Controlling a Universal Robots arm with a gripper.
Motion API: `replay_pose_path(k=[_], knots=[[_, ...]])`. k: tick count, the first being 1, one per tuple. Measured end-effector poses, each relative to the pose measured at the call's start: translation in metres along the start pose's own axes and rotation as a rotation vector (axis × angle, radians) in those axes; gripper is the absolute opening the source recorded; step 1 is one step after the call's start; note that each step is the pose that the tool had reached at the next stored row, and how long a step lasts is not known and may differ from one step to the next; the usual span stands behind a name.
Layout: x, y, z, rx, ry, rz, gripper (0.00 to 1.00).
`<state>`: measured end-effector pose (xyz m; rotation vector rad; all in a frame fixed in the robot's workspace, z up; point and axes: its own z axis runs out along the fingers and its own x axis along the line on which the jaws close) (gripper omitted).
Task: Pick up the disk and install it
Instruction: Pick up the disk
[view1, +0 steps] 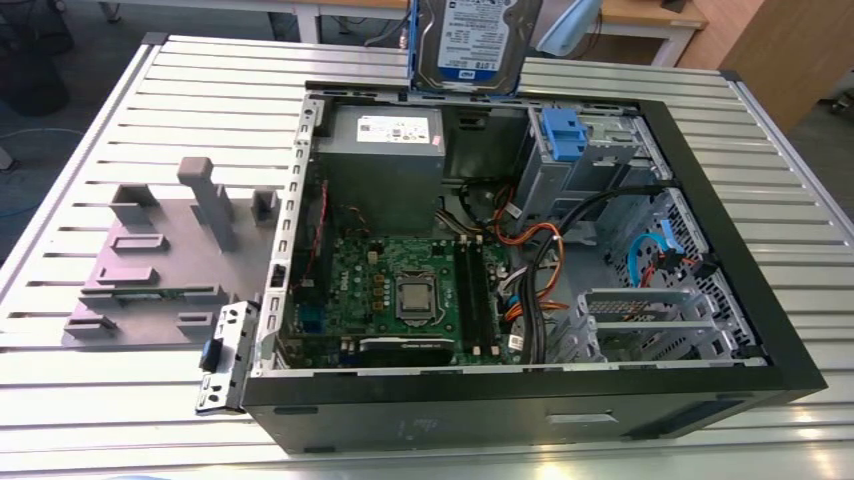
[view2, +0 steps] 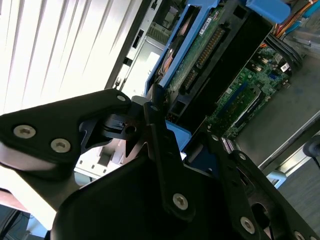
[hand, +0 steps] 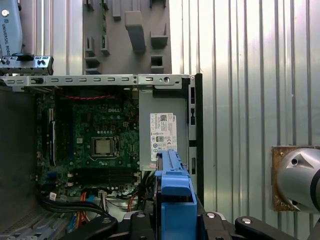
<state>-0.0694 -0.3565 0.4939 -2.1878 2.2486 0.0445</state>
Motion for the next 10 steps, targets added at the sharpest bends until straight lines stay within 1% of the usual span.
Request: replay_pose_path(k=[10], knots=[[0.0019,-0.0001,0.0,0.0001,-0.0001,0.0,0.37]])
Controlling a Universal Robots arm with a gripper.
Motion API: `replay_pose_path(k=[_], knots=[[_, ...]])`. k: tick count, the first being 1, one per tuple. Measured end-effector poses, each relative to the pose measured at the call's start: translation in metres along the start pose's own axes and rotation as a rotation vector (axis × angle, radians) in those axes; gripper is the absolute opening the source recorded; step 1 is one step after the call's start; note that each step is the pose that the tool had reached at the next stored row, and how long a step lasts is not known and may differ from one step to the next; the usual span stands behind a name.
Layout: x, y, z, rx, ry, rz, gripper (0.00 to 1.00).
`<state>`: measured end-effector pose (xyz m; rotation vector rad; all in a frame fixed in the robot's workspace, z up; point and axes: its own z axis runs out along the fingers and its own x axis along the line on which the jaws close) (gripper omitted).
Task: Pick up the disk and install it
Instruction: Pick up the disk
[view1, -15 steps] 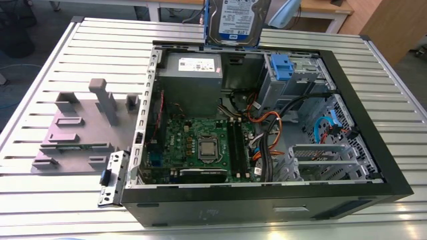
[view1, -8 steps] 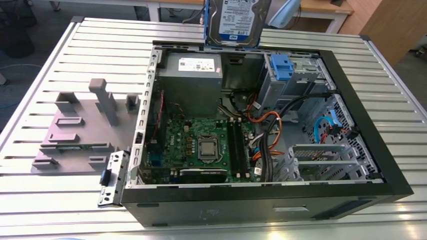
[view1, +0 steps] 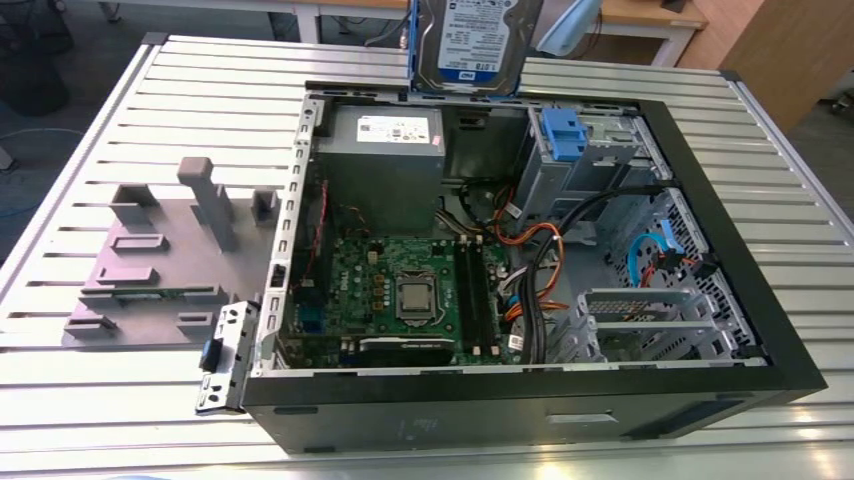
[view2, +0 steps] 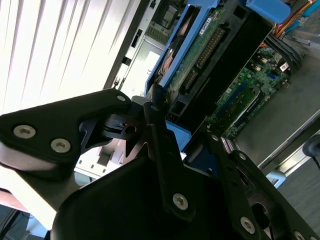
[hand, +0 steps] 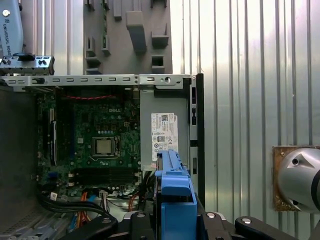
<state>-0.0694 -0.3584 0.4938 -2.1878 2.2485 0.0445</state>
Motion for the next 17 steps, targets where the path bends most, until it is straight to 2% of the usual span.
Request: replay_pose_path(k=[5,6,7,11,13,17], knots=[[0.001,0.0,0.0,0.0,0.0001,0.0,0.37],[0.01,-0.0003,0.0,-0.0001,0.0015,0.0,0.37],[0.0162,-0.0005,-0.0001,0.0003,0.0135,0.0,0.37],[0.0163,-0.0005,-0.0001,0.0003,0.0137,0.0,0.37],[0.028,-0.0008,-0.0003,0.0005,0.0194,0.0,0.37],[0.0286,-0.0008,-0.0003,0.0005,0.0198,0.0,0.37]])
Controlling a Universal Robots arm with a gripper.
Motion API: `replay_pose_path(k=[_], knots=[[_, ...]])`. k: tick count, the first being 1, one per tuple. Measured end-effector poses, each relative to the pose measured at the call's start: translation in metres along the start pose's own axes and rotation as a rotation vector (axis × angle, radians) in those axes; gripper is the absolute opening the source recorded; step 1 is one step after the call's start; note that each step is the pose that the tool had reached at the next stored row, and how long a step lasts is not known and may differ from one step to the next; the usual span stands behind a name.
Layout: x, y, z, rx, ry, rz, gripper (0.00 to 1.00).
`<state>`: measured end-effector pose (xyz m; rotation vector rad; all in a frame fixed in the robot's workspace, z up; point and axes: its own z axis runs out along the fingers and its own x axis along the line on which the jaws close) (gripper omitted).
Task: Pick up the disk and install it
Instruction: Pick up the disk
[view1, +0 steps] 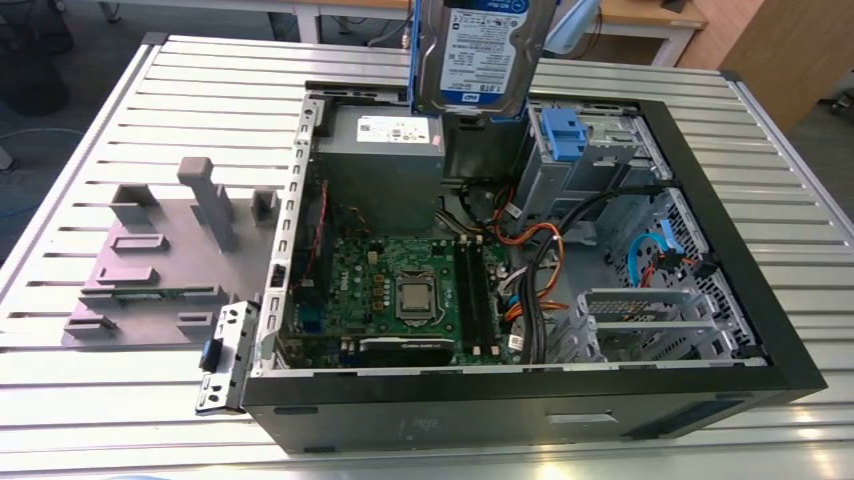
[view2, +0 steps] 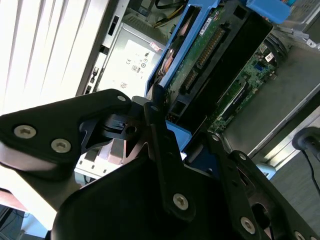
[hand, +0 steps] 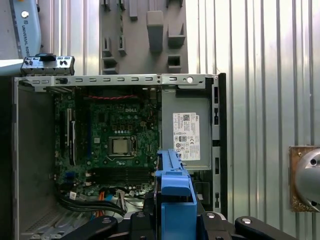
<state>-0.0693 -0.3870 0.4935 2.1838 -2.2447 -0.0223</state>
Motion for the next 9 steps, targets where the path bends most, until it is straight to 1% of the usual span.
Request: replay_pose_path(k=[3,4,5,9], knots=[[0.0005,0.0,0.0,0.0,0.0002,0.0,0.37],[0.0085,-0.0002,0.0,0.0003,0.0122,0.0,0.37],[0.0154,-0.0004,0.0,0.0007,0.026,0.0,0.37],[0.0156,-0.0004,0.0,0.0007,0.0263,0.001,0.37]])
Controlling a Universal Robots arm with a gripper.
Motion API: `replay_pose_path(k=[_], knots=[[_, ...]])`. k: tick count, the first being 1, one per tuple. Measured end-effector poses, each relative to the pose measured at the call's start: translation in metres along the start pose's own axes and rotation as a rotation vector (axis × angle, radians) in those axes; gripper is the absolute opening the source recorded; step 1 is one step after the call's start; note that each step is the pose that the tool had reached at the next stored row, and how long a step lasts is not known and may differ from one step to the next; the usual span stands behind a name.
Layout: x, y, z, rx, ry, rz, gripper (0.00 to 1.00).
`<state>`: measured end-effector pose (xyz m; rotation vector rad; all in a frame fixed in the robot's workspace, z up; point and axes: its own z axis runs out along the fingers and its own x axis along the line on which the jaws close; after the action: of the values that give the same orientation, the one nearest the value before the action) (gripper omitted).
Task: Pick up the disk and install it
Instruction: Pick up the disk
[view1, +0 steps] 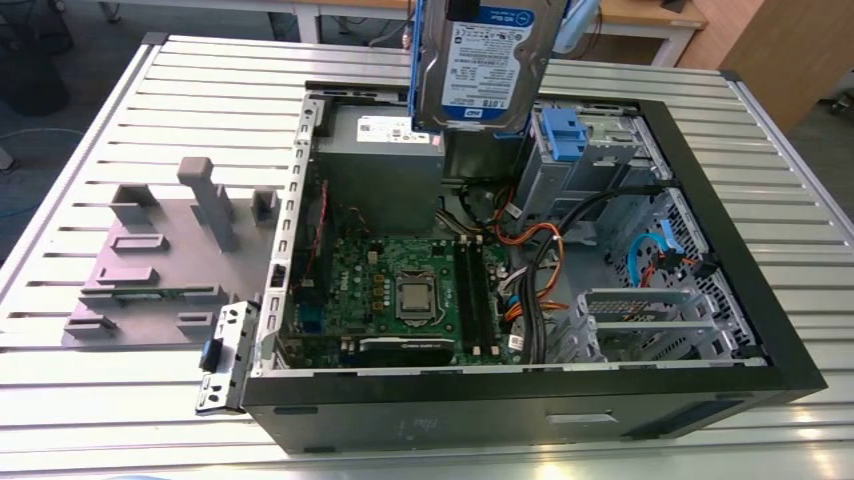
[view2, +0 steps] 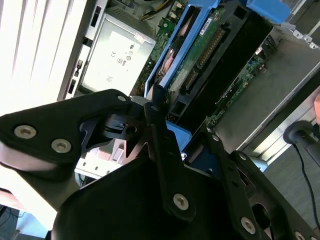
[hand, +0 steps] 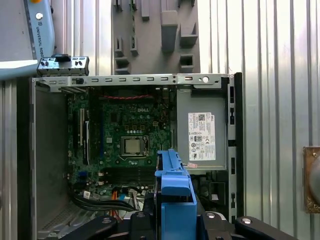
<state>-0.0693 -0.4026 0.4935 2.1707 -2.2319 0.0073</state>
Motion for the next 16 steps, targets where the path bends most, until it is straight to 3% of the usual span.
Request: replay_pose_path(k=[2,6,8,16], knots=[[0.0225,-0.0006,0.0007,0.0009,0.0318,0.001,0.37],[0.0229,-0.0006,0.0007,0.0009,0.0319,0.001,0.37],[0.0337,-0.0009,0.0009,0.001,0.0364,0.001,0.37],[0.0354,-0.001,0.001,0.001,0.0368,0.001,0.37]])
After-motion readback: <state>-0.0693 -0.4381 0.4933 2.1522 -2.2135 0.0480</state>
